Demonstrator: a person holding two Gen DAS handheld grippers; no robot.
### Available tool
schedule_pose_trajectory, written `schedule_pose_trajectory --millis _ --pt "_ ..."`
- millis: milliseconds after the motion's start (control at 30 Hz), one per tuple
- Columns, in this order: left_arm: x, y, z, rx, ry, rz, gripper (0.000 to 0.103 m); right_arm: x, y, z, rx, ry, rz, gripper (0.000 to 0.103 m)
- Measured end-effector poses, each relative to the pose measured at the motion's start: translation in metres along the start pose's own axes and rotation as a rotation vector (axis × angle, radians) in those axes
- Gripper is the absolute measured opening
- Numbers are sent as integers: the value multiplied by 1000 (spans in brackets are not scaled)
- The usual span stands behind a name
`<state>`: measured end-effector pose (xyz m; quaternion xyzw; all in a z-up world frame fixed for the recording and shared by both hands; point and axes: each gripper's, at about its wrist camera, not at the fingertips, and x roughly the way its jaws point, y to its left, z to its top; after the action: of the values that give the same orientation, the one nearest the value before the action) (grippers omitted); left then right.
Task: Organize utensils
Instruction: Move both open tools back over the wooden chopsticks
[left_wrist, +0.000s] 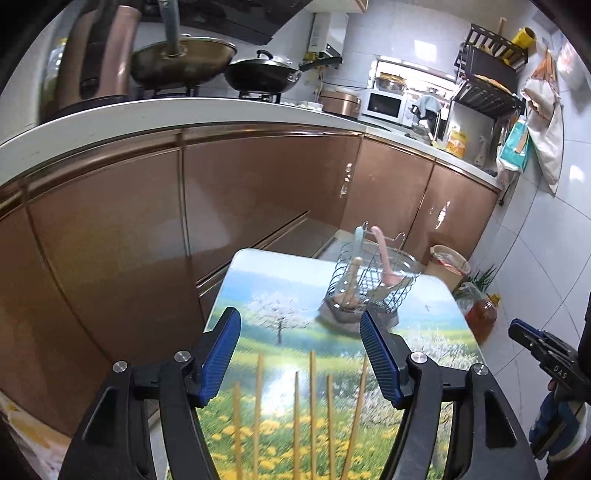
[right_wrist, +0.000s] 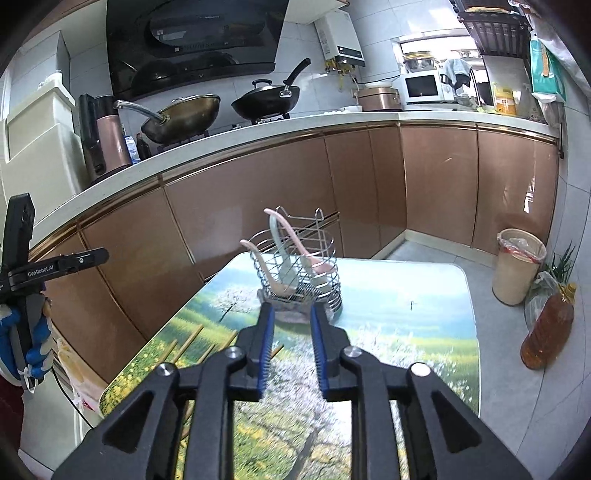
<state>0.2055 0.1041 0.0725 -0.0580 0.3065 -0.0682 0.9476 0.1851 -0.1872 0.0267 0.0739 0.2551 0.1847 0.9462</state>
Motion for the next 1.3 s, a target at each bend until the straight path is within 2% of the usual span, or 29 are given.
schedule_pose_trajectory --millis 267,500,1133,1300 --pt "-10 20 -23 -11 17 4 67 -5 11 -14 9 22 1 25" --pt "-5 35 -40 -23 54 -2 66 7 19 -28 14 66 10 25" --pt "53 48 -102 -36 246 -72 51 72 40 -69 24 234 57 25" --pt "71 49 -109 -2 302 -78 48 90 45 -76 25 279 65 25"
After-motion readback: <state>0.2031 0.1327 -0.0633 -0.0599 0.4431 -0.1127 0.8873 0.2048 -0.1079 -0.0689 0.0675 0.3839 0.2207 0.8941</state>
